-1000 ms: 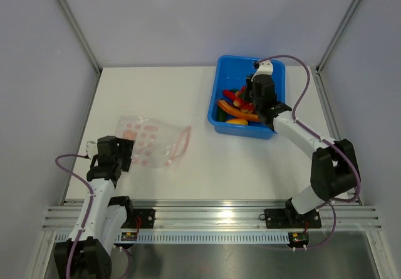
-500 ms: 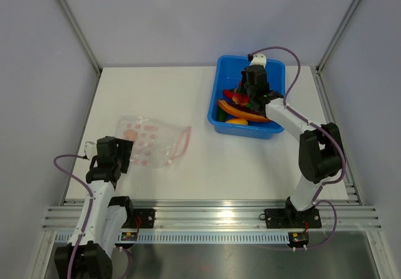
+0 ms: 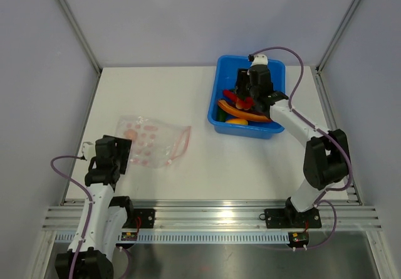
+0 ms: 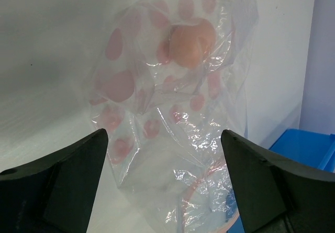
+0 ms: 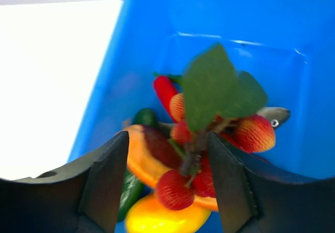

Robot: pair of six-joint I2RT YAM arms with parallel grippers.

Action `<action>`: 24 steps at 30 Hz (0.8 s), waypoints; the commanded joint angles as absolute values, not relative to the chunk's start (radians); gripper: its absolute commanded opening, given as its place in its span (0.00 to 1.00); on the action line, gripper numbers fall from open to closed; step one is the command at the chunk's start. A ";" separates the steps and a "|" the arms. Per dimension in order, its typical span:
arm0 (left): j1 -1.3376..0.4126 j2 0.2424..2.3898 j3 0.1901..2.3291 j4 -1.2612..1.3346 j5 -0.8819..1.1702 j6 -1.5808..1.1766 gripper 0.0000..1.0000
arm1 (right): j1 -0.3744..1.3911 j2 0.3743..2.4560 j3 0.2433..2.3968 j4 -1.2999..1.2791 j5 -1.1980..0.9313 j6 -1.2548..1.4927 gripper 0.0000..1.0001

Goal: Open the zip-top bag and remove the fake food
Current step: Place the fake fruit in the bin.

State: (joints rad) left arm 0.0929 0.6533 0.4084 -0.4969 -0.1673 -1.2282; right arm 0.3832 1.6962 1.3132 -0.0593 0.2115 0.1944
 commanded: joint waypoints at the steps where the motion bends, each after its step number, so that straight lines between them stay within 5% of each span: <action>1: 0.097 0.632 0.463 -0.503 -0.215 -1.209 0.93 | 0.382 1.569 1.304 -0.052 0.105 0.245 0.69; 6: 0.098 0.609 0.468 -0.514 -0.232 -1.210 0.94 | 0.399 1.516 1.305 -0.121 0.097 0.293 0.82; 24: 0.097 0.624 0.552 -0.613 -0.337 -1.120 0.96 | 0.728 1.568 1.282 -0.202 -0.030 0.445 0.80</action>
State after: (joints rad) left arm 0.0929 0.6125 0.5003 -0.5938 -0.2745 -1.1591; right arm 0.7052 1.5391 1.2430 -0.1631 0.0254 0.3744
